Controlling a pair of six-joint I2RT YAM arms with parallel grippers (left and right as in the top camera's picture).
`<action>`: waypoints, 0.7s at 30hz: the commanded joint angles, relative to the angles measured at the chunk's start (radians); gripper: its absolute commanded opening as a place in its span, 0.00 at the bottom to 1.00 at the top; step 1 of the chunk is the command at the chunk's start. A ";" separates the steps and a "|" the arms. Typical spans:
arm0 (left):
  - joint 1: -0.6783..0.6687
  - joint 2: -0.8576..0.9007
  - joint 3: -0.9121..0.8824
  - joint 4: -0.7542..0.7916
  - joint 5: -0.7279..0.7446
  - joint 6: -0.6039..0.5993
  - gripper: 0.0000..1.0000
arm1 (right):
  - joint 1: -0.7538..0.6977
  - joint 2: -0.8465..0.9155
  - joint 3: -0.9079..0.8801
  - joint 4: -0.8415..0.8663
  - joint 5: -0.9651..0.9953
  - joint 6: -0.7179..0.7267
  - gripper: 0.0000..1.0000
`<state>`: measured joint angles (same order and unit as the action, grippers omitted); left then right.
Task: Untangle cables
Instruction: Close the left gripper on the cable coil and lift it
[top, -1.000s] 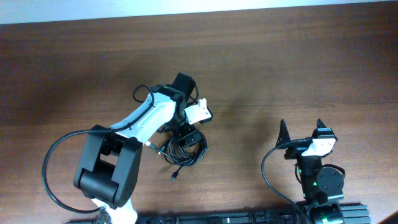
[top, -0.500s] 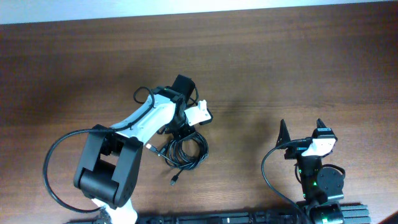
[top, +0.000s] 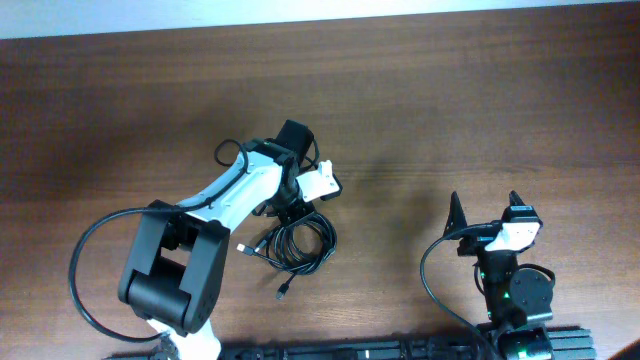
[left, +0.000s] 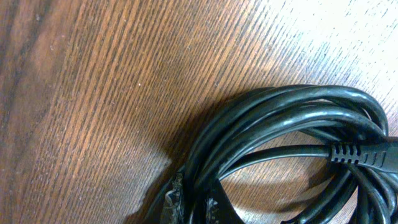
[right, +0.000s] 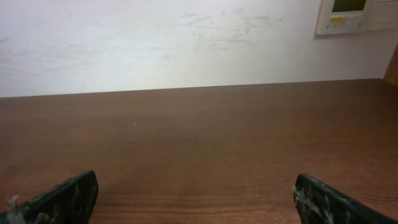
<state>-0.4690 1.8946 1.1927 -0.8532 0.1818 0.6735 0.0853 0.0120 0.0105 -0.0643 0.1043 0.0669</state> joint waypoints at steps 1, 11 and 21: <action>-0.002 0.007 0.039 -0.014 -0.026 -0.063 0.00 | -0.008 -0.008 -0.005 -0.008 -0.003 -0.008 0.99; -0.002 -0.105 0.145 0.053 -0.003 -0.422 0.00 | -0.008 -0.008 -0.005 -0.008 -0.003 -0.008 0.99; -0.002 -0.404 0.145 0.143 0.039 -0.557 0.00 | -0.008 -0.008 -0.005 -0.008 -0.003 -0.008 0.99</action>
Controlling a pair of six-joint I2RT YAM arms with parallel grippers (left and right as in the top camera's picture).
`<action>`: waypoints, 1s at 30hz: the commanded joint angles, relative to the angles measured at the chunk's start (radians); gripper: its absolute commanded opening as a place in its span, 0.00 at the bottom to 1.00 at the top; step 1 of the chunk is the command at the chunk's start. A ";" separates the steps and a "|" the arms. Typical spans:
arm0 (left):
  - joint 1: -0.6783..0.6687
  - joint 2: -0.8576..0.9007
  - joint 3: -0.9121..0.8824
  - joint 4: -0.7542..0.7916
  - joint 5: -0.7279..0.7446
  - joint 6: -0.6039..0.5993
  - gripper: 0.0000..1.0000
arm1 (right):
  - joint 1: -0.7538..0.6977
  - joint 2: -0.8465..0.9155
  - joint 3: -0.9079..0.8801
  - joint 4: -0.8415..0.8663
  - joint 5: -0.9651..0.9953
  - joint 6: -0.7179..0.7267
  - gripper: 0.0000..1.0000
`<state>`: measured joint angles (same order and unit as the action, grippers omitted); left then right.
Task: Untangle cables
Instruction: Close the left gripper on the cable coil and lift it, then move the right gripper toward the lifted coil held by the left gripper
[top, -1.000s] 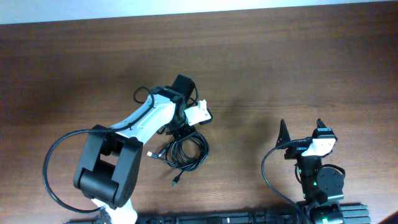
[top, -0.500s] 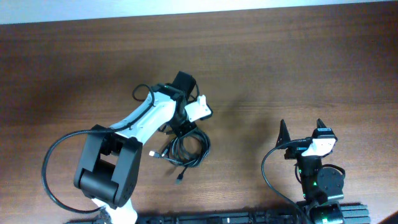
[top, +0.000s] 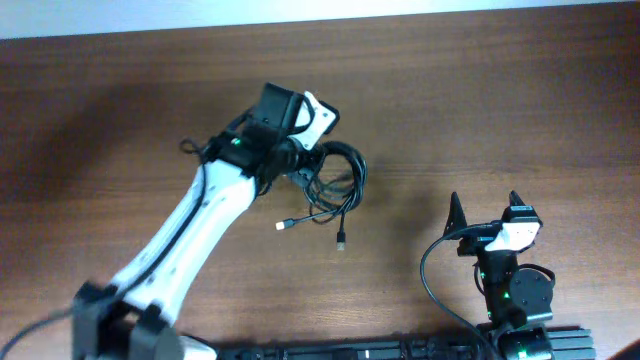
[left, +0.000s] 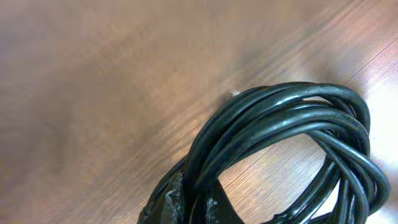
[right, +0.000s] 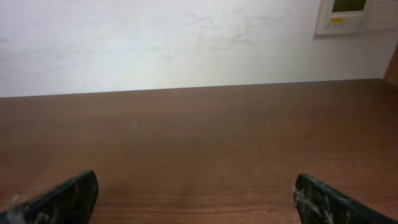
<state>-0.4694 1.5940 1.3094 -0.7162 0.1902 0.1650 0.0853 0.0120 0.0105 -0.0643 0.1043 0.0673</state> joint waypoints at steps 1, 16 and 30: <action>-0.002 -0.129 0.028 0.006 0.031 -0.049 0.00 | -0.008 -0.008 -0.005 -0.008 -0.002 -0.008 0.99; -0.002 -0.391 0.028 -0.001 0.209 0.180 0.00 | -0.008 -0.005 0.092 0.056 -0.337 0.141 0.99; -0.002 -0.389 0.028 0.072 0.293 0.064 0.00 | -0.008 0.309 0.620 -0.437 -0.499 0.117 0.99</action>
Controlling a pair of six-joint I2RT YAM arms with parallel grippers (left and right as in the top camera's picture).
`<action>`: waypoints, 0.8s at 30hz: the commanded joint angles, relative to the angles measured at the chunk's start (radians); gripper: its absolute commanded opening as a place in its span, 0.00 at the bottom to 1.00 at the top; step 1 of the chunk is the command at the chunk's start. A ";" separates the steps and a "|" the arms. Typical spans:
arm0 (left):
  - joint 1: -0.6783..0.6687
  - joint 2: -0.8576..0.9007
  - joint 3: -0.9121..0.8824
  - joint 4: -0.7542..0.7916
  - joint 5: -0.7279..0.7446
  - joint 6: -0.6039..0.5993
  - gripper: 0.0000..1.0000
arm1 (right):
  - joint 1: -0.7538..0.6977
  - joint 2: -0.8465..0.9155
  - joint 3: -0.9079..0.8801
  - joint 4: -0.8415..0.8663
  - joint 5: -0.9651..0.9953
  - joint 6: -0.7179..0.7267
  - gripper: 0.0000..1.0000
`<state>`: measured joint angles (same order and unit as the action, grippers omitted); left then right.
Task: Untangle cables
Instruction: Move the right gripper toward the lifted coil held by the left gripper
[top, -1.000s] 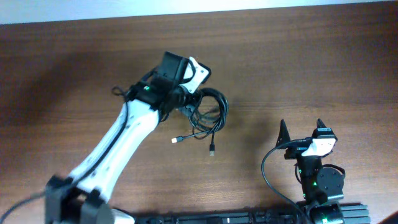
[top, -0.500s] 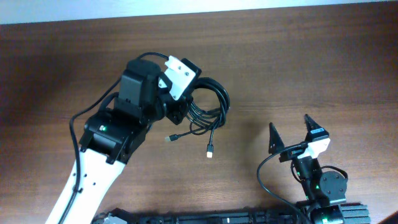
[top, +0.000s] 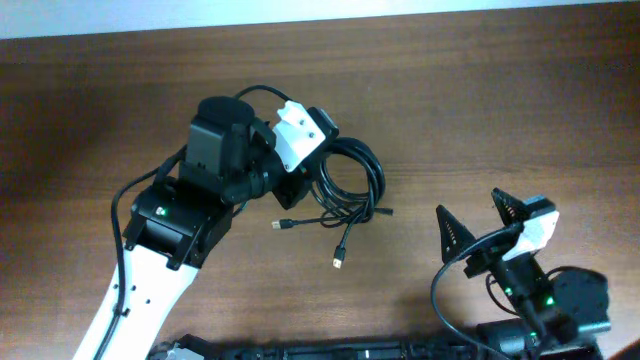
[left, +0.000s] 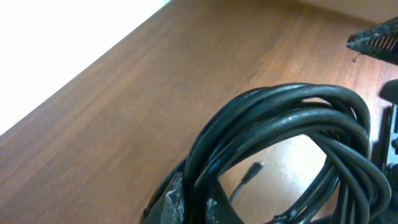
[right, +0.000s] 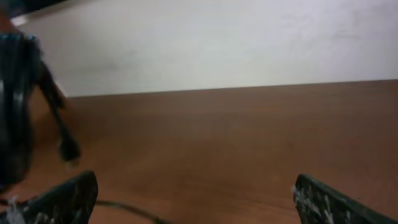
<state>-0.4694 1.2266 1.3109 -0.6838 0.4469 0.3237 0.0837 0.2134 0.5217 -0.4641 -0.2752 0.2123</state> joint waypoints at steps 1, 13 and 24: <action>-0.002 -0.022 0.026 0.047 0.036 -0.119 0.00 | -0.006 0.148 0.140 -0.051 -0.160 -0.038 1.00; -0.002 -0.019 0.026 0.059 0.035 -0.263 0.00 | -0.006 0.496 0.309 -0.097 -0.530 -0.085 0.99; -0.056 -0.006 0.026 0.068 0.043 -0.267 0.00 | -0.006 0.507 0.313 -0.054 -0.537 -0.084 1.00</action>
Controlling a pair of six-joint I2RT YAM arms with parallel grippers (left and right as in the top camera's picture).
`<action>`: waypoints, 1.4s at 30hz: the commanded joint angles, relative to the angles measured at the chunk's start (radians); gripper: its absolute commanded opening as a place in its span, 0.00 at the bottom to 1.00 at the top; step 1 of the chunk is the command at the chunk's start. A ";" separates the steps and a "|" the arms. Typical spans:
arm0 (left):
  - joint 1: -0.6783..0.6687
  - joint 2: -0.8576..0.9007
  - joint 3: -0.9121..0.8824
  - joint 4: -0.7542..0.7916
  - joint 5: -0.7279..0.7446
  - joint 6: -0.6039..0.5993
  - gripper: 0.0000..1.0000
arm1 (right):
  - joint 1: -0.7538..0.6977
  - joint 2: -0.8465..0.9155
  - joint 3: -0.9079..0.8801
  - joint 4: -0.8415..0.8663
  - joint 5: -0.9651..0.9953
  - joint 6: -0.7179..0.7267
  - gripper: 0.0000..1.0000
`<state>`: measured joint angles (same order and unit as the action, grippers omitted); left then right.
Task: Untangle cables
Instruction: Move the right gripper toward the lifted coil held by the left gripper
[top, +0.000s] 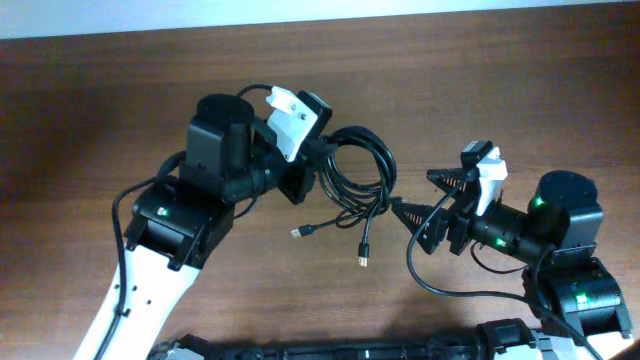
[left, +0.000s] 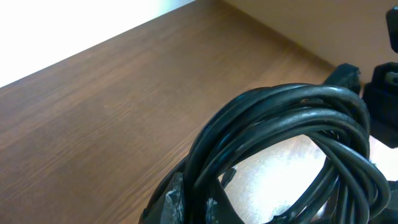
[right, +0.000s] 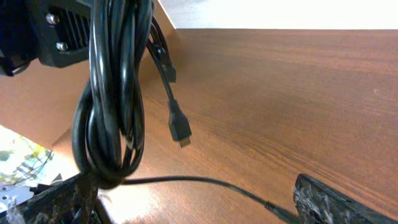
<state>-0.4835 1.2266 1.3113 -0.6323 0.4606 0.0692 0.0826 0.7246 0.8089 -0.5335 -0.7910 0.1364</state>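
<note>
A bundle of black cables (top: 357, 172) hangs in the air, coiled in a loop, with my left gripper (top: 303, 172) shut on its left side. Two plug ends (top: 300, 232) dangle below it. The left wrist view shows the coil (left: 292, 112) rising from my left gripper (left: 194, 202). My right gripper (top: 412, 195) is open, its tips just right of the coil. In the right wrist view the bundle (right: 112, 106) hangs by the left finger (right: 59, 199). There a thin cable (right: 205, 182) crosses my right gripper (right: 196, 208), and a plug (right: 180, 134) dangles above it.
The brown wooden table (top: 500, 80) lies under both arms. A pale wall borders its far edge. The right arm's own black cable (top: 420, 275) loops down toward its base at the front right.
My right arm has moved from the front right up and left; its open fingers now stand beside the coil. My left gripper still holds the bundle, turned a little more to the right.
First my left gripper was down on the coil lying at the table's front centre, the right arm parked at the front right. Then the bundle was farther back, then raised with its ends dangling. Now the open right gripper is at the hanging coil.
</note>
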 joint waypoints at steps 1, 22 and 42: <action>-0.055 -0.005 0.026 0.020 0.029 -0.012 0.00 | -0.005 -0.005 0.026 0.019 -0.022 -0.008 1.00; -0.204 0.022 0.026 -0.021 0.106 0.239 0.00 | -0.005 -0.005 0.026 0.017 0.349 -0.008 1.00; -0.203 0.021 0.026 -0.086 -0.005 0.335 0.00 | -0.005 -0.005 0.026 -0.014 0.401 0.022 1.00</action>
<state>-0.6807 1.2530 1.3148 -0.7181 0.5114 0.3939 0.0830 0.7227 0.8116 -0.5507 -0.3622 0.1383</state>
